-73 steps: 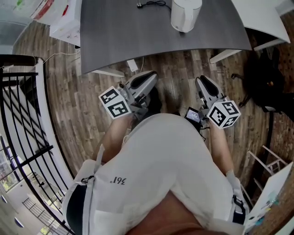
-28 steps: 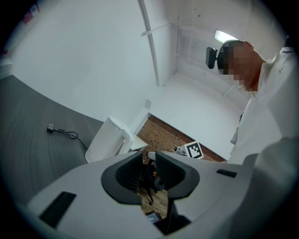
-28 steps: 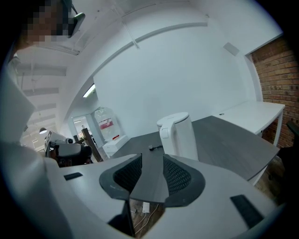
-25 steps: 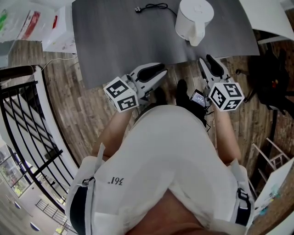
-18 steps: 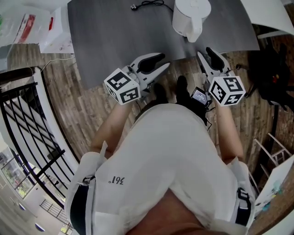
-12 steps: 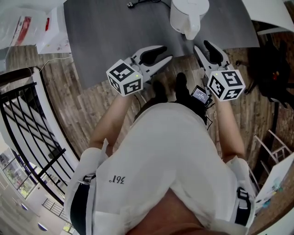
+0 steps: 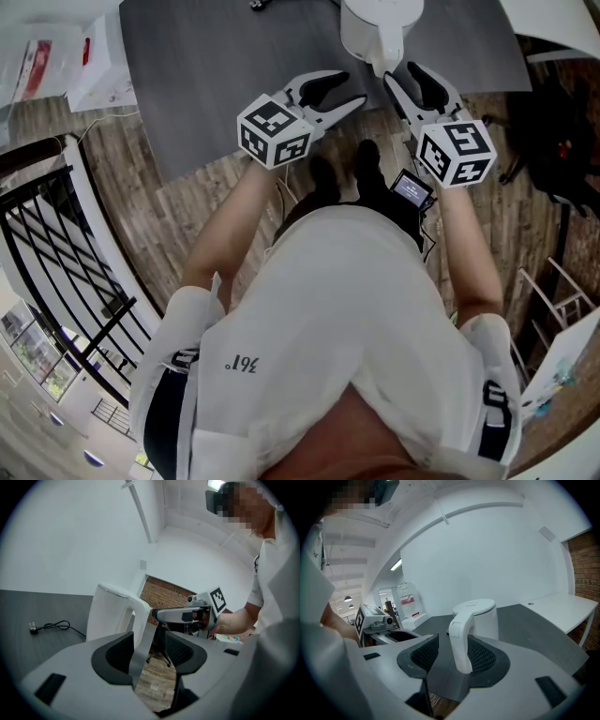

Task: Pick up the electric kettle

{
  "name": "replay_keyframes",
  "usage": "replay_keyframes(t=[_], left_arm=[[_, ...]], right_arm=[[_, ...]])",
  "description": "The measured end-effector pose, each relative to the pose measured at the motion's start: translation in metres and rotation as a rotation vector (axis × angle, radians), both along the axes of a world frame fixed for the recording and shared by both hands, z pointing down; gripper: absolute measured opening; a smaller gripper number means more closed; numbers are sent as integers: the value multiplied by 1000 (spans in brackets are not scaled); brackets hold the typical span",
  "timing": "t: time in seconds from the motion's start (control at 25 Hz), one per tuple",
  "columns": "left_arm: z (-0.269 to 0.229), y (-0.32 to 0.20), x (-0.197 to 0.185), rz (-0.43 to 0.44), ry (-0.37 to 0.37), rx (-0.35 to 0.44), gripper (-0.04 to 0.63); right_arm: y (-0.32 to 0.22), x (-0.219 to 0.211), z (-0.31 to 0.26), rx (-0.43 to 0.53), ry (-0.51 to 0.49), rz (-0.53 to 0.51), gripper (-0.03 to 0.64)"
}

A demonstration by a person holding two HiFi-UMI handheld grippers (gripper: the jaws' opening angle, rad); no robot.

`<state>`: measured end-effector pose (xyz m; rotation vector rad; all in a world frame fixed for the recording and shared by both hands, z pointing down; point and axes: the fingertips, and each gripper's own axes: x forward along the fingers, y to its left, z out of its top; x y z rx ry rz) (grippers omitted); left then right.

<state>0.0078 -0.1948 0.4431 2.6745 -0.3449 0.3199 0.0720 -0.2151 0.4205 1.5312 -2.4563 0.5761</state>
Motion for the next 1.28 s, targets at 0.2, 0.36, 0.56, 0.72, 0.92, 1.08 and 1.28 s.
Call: replay_keyframes(t=[0.2,0.36,0.56,0.72,0.92,1.08,1.28], left_arm=[[15,-5,17,35,-38,-8,195],[22,-10,30,47,-57,-4,195],[30,-19,48,55,-73,6,196],[37,-25,61,71,-89,6,196],[47,-28,72,90,-108,0,196],[53,-31,79,100,-118,8,196],[58,-30,87,143,-123,21,196]], right_arm=[[-9,-3,3,-5,15,-24,170],[-15,-8,7,-14,37,-58,170],[-23,-11,16,-31,61,-92,176],[-30,-12,22,-42,82,-132,176],[-34,-15,32,-69,89,-207,175],[-36,-18,35,-68,104,-283,175],[-37,-31,35,-53,91,-413,175]])
